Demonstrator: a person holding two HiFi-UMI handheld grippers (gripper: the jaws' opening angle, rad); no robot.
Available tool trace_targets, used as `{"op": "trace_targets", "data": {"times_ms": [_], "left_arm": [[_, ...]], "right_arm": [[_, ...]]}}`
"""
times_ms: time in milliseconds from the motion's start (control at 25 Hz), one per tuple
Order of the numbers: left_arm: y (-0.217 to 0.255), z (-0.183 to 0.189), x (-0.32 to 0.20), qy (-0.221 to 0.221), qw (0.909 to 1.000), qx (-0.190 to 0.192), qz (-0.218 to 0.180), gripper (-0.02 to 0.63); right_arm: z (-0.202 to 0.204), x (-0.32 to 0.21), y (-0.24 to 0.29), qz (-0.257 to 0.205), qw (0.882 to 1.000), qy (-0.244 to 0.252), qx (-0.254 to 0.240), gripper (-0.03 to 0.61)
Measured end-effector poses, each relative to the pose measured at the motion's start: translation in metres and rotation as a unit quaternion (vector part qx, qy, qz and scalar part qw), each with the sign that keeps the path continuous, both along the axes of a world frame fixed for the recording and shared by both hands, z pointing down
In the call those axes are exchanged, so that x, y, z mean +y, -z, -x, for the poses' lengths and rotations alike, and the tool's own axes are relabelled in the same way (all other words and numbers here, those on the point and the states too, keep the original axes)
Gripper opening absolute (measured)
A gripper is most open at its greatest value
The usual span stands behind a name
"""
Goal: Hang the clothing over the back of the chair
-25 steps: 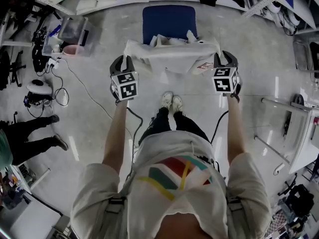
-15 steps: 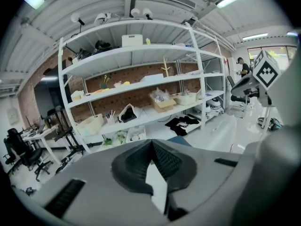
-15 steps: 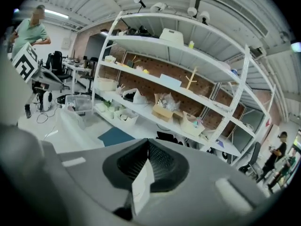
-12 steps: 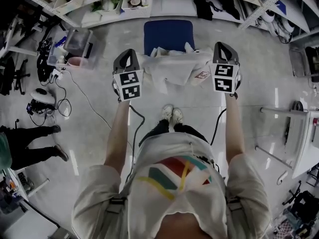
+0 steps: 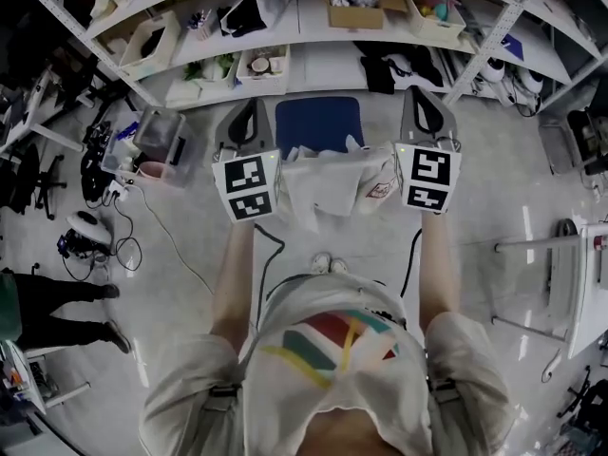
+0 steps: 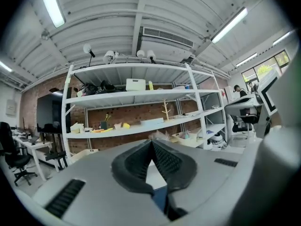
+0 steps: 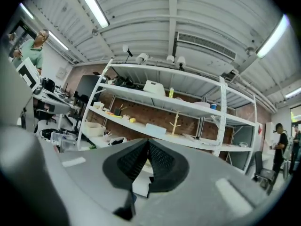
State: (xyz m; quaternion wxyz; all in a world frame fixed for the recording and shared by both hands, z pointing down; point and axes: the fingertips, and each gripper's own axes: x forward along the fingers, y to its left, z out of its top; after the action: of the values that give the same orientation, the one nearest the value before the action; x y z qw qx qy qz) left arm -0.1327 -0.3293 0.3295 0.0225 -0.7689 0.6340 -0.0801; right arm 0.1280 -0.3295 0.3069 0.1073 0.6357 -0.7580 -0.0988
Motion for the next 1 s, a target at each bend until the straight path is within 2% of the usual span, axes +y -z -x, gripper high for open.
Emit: {"op": "trace_targets", "data": {"times_ms": [120,360,600,720,880,1000], "left_arm": [[0.022,-0.007,0.016,-0.003,0.9997,0.017,-0.017,0.014],[0.050,-0.004,0.056,0.012,0.9980,0.028,-0.055,0.014],[0.059,-0.012,0.079,0.007,0.9962,0.042,-0.076,0.014],[0.066,-0.015,0.088,0.004,0.9954,0.036,-0.088,0.014],[0.061,-0.016,0.095,-0.001,0.9955,0.051,-0.079,0.014],[0.055,-0.014,0.097,0.004,0.9962,0.048,-0.072,0.014]], "right_arm": [[0.001,0.020,0.026,-0.033,0.999,-0.004,-0.014,0.006],[0.006,0.063,0.050,-0.071,0.997,0.001,-0.025,0.006],[0.023,0.095,0.038,-0.068,0.997,0.017,-0.028,0.006],[0.026,0.098,0.033,-0.064,0.997,0.025,-0.026,0.006],[0.024,0.103,0.026,-0.059,0.998,0.015,-0.022,0.005],[0.027,0.103,0.027,-0.058,0.998,0.018,-0.012,0.005]]}}
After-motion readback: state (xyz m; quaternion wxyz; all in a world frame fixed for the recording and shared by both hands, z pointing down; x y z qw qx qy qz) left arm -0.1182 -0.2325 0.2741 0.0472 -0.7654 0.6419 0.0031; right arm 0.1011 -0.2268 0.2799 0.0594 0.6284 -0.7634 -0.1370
